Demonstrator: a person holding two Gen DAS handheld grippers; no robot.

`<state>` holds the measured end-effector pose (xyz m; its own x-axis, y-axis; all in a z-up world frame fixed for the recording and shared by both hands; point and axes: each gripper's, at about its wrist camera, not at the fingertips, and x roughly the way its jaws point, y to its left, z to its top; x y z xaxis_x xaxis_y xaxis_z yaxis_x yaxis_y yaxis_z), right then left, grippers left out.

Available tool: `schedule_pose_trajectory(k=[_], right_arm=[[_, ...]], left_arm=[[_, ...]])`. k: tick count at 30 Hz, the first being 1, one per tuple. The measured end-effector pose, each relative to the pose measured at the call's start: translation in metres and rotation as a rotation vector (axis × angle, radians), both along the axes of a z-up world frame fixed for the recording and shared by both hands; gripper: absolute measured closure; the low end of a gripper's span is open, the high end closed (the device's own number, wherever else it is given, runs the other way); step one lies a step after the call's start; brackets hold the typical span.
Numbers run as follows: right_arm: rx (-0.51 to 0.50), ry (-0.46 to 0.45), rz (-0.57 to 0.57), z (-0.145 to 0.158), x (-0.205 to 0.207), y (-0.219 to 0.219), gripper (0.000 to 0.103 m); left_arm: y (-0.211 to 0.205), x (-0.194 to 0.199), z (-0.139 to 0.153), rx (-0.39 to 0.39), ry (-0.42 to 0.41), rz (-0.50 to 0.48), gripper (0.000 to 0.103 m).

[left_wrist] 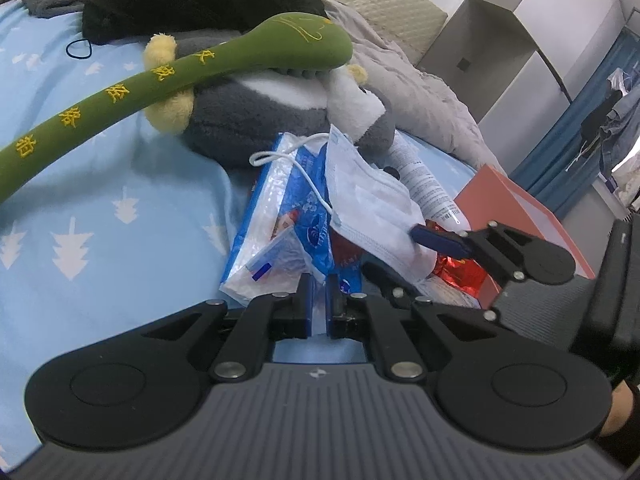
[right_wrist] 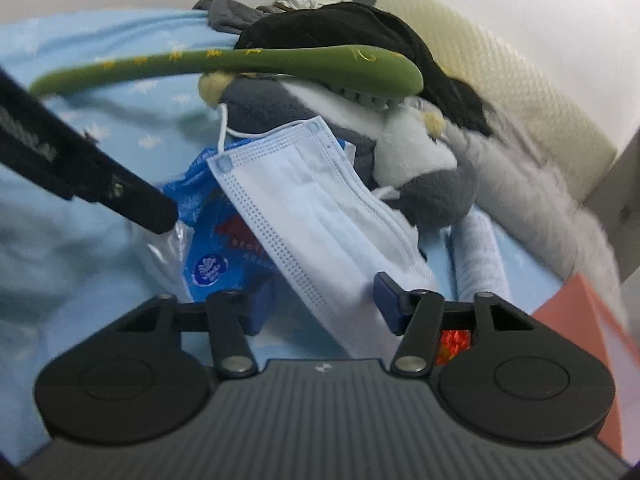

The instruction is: Organize soft objects

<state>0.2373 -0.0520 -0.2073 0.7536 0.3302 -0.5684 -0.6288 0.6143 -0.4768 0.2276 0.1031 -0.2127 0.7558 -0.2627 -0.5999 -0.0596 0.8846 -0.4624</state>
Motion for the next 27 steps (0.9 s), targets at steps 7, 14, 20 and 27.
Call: schedule_pose_trajectory(k=[7, 14, 20, 27], right_arm=[[0.097, 0.060, -0.056, 0.022, 0.009, -0.001, 0.098], [0.212, 0.095, -0.137, 0.060, -0.006, -0.014, 0.098], [0.282, 0.118, -0.181, 0.083, -0.031, -0.022, 0.099], [0.330, 0.125, -0.220, 0.099, -0.060, -0.034, 0.099]], left_arm=[[0.001, -0.007, 0.008, 0.002, -0.022, 0.014, 0.096], [-0.002, -0.029, 0.026, 0.024, -0.021, 0.027, 0.097], [-0.010, -0.063, 0.028, 0.033, 0.016, 0.046, 0.097], [-0.017, -0.102, 0.029, 0.040, 0.050, 0.052, 0.097]])
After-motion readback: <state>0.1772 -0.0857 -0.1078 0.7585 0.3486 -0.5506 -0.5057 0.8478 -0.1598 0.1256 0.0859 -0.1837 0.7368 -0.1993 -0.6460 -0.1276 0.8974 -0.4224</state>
